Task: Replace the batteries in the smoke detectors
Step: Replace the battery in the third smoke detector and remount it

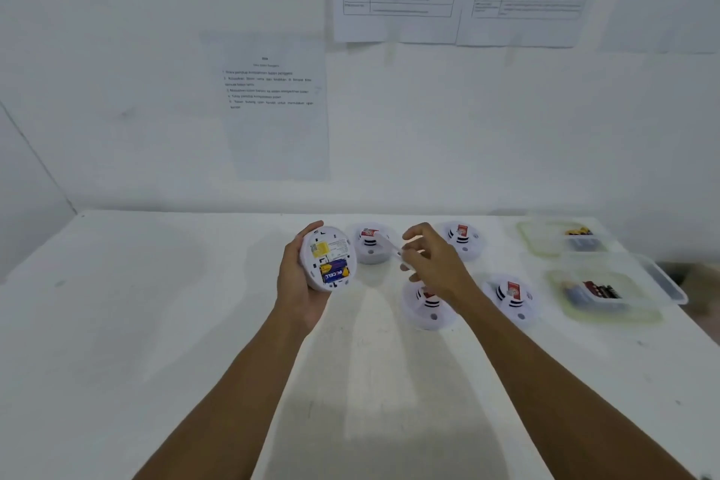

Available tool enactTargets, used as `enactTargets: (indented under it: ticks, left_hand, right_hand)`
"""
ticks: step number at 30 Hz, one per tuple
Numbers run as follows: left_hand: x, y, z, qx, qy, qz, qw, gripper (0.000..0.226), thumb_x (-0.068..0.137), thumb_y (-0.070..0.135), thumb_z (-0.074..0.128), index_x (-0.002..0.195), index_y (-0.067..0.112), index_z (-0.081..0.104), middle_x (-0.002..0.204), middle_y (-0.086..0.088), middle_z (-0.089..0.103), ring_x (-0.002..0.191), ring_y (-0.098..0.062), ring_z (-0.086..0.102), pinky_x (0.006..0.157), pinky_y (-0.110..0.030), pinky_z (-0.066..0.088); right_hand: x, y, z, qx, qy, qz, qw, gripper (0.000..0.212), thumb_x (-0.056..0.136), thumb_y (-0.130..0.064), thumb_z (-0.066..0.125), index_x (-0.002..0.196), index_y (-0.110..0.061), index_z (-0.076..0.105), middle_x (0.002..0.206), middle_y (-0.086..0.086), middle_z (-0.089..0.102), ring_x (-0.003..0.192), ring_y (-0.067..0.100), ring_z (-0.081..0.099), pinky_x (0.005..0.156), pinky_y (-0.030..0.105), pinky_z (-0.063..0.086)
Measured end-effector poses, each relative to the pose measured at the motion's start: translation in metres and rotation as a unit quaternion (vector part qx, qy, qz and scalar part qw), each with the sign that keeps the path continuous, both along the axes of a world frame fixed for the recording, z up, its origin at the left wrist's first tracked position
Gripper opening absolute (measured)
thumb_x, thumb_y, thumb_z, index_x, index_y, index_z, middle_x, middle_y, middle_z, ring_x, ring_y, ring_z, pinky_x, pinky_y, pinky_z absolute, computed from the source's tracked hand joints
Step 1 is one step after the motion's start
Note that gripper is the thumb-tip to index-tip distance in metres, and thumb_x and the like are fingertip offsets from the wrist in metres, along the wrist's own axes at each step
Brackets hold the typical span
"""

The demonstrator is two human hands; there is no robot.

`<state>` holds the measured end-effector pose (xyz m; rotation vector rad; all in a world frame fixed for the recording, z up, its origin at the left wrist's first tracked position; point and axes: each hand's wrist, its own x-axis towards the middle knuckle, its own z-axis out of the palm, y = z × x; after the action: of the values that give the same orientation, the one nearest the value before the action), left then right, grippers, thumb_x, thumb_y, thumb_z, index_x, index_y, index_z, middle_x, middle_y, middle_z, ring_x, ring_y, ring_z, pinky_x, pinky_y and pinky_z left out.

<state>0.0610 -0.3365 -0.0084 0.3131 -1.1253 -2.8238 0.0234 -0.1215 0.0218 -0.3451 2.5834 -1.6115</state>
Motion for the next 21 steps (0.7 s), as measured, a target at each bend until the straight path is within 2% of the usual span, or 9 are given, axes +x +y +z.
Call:
enactTargets:
  ticks: [2, 4, 6, 8, 11, 14, 17, 19, 21]
  left_hand:
    - [0.000, 0.016, 0.001, 0.003, -0.001, -0.019, 1.000, 0.034, 0.094, 0.033, 0.049, 0.121, 0.019, 0.063, 0.119, -0.011, 0.066, 0.109, -0.031, 0.061, 0.089, -0.044, 0.053]
    - [-0.001, 0.034, -0.001, 0.002, 0.003, -0.037, 0.999, 0.038, 0.091, 0.034, 0.051, 0.123, 0.018, 0.062, 0.125, -0.014, 0.063, 0.111, -0.032, 0.060, 0.095, -0.048, 0.050]
    - [-0.002, 0.047, -0.001, 0.003, 0.005, -0.040, 0.999, 0.040, 0.087, 0.036, 0.055, 0.122, 0.019, 0.063, 0.131, -0.015, 0.061, 0.115, -0.033, 0.058, 0.104, -0.053, 0.042]
    - [-0.004, 0.051, -0.003, 0.005, 0.006, -0.040, 0.999, 0.042, 0.085, 0.037, 0.057, 0.123, 0.018, 0.063, 0.133, -0.015, 0.059, 0.117, -0.034, 0.056, 0.107, -0.054, 0.039]
    - [-0.006, 0.050, 0.000, 0.004, 0.014, -0.027, 1.000, 0.036, 0.086, 0.036, 0.055, 0.117, 0.019, 0.065, 0.121, -0.012, 0.064, 0.109, -0.030, 0.060, 0.097, -0.047, 0.048]
    - [-0.004, 0.052, 0.003, 0.000, 0.017, -0.031, 0.999, 0.038, 0.085, 0.036, 0.055, 0.117, 0.018, 0.064, 0.117, -0.011, 0.064, 0.102, -0.028, 0.063, 0.089, -0.042, 0.053]
    - [-0.002, 0.057, 0.008, -0.012, 0.016, -0.050, 0.999, 0.048, 0.085, 0.036, 0.056, 0.127, 0.015, 0.059, 0.126, -0.015, 0.061, 0.106, -0.030, 0.062, 0.096, -0.045, 0.049]
    - [-0.001, 0.059, 0.011, -0.009, 0.016, -0.060, 0.998, 0.052, 0.088, 0.036, 0.057, 0.134, 0.012, 0.055, 0.133, -0.018, 0.057, 0.114, -0.033, 0.058, 0.107, -0.050, 0.038]
    - [-0.001, 0.060, 0.014, -0.010, 0.019, -0.065, 0.998, 0.056, 0.087, 0.036, 0.058, 0.136, 0.010, 0.052, 0.134, -0.019, 0.056, 0.115, -0.033, 0.057, 0.108, -0.050, 0.037]
  right_hand:
    - [0.006, -0.002, 0.004, -0.022, 0.007, 0.011, 1.000, 0.015, 0.094, -0.019, 0.053, 0.109, -0.021, 0.053, 0.096, 0.002, 0.068, 0.081, 0.021, 0.070, 0.064, 0.033, 0.056]
    - [0.010, -0.007, 0.003, 0.006, 0.053, 0.028, 0.998, 0.013, 0.097, -0.020, 0.050, 0.109, -0.021, 0.053, 0.090, -0.002, 0.067, 0.067, 0.009, 0.068, 0.060, 0.031, 0.055]
    - [0.012, -0.010, 0.000, 0.041, 0.109, 0.008, 0.993, 0.014, 0.098, -0.019, 0.049, 0.111, -0.017, 0.054, 0.084, -0.005, 0.064, 0.055, 0.000, 0.061, 0.051, 0.014, 0.044]
    - [0.012, -0.007, 0.001, 0.045, 0.141, -0.037, 0.988, 0.014, 0.098, -0.021, 0.053, 0.109, -0.013, 0.057, 0.081, -0.004, 0.063, 0.052, 0.000, 0.057, 0.047, 0.007, 0.038]
    - [0.013, 0.000, 0.006, 0.028, 0.155, -0.084, 0.984, 0.011, 0.094, -0.025, 0.060, 0.101, -0.016, 0.057, 0.080, -0.004, 0.061, 0.061, 0.003, 0.056, 0.046, 0.008, 0.037]
    - [0.017, -0.001, 0.013, -0.039, 0.143, -0.077, 0.986, 0.015, 0.089, -0.026, 0.068, 0.097, -0.022, 0.056, 0.082, -0.005, 0.064, 0.067, 0.017, 0.061, 0.051, 0.012, 0.041]
    - [0.022, -0.007, 0.018, -0.083, 0.130, -0.033, 0.987, 0.033, 0.083, -0.033, 0.076, 0.108, -0.025, 0.056, 0.092, -0.011, 0.065, 0.082, 0.012, 0.066, 0.059, 0.015, 0.050]
    - [0.023, -0.009, 0.017, -0.066, 0.157, -0.027, 0.985, 0.036, 0.081, -0.030, 0.078, 0.110, -0.025, 0.058, 0.096, -0.012, 0.064, 0.086, 0.010, 0.064, 0.061, 0.009, 0.047]
    - [0.021, -0.010, 0.013, -0.029, 0.194, -0.023, 0.980, 0.036, 0.078, -0.029, 0.080, 0.110, -0.025, 0.063, 0.103, -0.010, 0.064, 0.092, 0.007, 0.059, 0.067, 0.006, 0.045]
